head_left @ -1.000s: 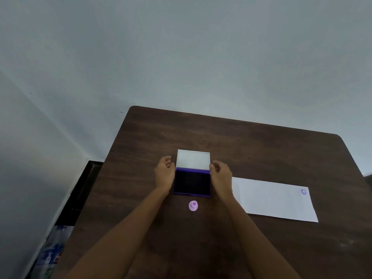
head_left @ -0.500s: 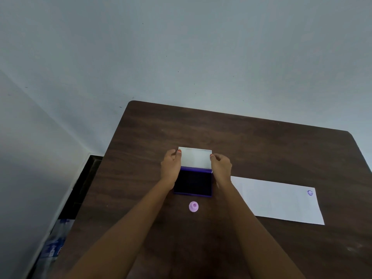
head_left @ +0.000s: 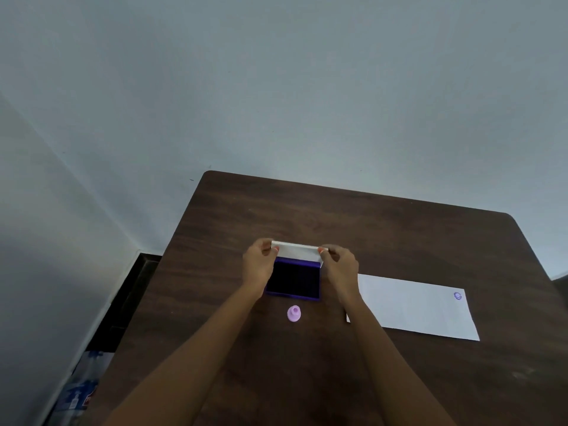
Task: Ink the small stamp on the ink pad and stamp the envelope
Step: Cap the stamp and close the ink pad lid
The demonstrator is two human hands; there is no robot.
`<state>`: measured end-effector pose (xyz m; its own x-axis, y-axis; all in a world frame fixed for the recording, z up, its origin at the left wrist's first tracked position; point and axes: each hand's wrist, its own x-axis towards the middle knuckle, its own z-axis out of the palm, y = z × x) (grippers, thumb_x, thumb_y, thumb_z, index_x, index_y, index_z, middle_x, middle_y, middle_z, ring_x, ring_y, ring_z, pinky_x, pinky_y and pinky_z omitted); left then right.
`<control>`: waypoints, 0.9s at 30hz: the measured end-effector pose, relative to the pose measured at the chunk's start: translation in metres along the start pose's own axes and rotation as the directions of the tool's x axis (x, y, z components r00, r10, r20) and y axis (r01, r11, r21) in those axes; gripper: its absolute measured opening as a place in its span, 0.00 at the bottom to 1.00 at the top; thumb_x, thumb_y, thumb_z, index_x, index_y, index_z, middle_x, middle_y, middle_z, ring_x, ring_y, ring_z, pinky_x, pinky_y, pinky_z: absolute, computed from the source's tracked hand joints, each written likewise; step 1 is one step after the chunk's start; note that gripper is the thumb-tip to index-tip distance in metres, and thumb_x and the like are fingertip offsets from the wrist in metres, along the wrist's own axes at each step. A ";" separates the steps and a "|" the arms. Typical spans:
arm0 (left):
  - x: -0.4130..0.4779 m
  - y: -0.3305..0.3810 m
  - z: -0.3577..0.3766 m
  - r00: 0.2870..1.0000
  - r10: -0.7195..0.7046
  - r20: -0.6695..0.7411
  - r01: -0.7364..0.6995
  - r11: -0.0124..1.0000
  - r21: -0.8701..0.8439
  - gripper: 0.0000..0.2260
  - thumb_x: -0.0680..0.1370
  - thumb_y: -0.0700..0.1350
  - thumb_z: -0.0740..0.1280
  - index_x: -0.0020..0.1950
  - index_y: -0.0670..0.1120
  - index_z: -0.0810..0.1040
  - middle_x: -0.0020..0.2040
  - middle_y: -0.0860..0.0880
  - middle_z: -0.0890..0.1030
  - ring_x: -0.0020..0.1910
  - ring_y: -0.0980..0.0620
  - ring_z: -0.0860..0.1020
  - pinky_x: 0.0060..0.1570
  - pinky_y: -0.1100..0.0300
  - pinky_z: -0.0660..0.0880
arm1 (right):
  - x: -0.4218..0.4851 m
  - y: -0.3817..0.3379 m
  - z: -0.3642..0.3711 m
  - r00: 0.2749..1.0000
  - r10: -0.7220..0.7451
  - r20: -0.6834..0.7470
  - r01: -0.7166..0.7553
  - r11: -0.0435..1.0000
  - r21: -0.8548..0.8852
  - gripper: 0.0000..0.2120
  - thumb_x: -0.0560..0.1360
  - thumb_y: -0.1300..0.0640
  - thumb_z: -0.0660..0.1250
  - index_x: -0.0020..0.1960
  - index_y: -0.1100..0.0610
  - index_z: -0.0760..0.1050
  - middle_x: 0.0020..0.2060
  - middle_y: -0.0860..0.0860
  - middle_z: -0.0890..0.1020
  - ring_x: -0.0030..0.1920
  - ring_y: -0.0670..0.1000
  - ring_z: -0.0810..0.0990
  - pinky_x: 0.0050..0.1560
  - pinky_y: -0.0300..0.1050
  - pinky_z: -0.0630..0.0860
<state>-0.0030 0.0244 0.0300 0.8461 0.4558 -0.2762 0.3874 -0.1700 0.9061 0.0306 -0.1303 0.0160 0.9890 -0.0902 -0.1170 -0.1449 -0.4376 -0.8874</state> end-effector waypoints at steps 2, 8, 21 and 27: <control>-0.009 -0.003 -0.005 0.997 0.070 -0.018 -0.069 0.997 0.026 0.10 0.75 0.35 0.64 0.56 0.41 0.76 0.55 0.41 0.80 0.52 0.50 0.77 0.55 0.57 0.74 | -0.011 0.002 -0.004 0.999 -0.030 0.021 0.031 0.999 -0.021 0.06 0.73 0.60 0.65 0.49 0.58 0.78 0.51 0.57 0.79 0.47 0.48 0.75 0.49 0.42 0.72; -0.028 -0.023 -0.014 0.973 0.216 0.078 -0.228 0.941 0.251 0.06 0.73 0.33 0.65 0.46 0.41 0.79 0.48 0.42 0.83 0.46 0.53 0.79 0.46 0.65 0.72 | -0.038 0.019 -0.008 0.989 -0.124 0.081 0.137 0.974 -0.181 0.07 0.70 0.65 0.68 0.48 0.61 0.79 0.49 0.58 0.80 0.47 0.51 0.77 0.46 0.31 0.67; -0.048 -0.060 -0.016 0.953 0.190 0.237 -0.288 0.814 0.505 0.12 0.77 0.37 0.56 0.56 0.44 0.75 0.58 0.42 0.80 0.55 0.43 0.78 0.51 0.55 0.73 | -0.065 0.048 0.003 0.963 -0.192 0.191 0.261 0.844 -0.469 0.08 0.75 0.60 0.61 0.53 0.60 0.75 0.57 0.54 0.76 0.55 0.51 0.76 0.47 0.42 0.74; -0.048 -0.061 -0.017 0.930 0.219 0.295 -0.363 0.663 0.655 0.15 0.76 0.36 0.54 0.59 0.45 0.74 0.59 0.45 0.77 0.56 0.46 0.76 0.52 0.53 0.73 | -0.068 0.047 0.005 0.944 -0.243 0.225 0.328 0.779 -0.535 0.12 0.74 0.68 0.59 0.56 0.62 0.75 0.59 0.56 0.76 0.57 0.56 0.74 0.55 0.47 0.74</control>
<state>-0.0737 0.0274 -0.0067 0.9797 0.1293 -0.1529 0.1889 -0.8502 0.4914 -0.0430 -0.1402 -0.0197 0.9750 0.2223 0.0055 0.1963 -0.8488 -0.4909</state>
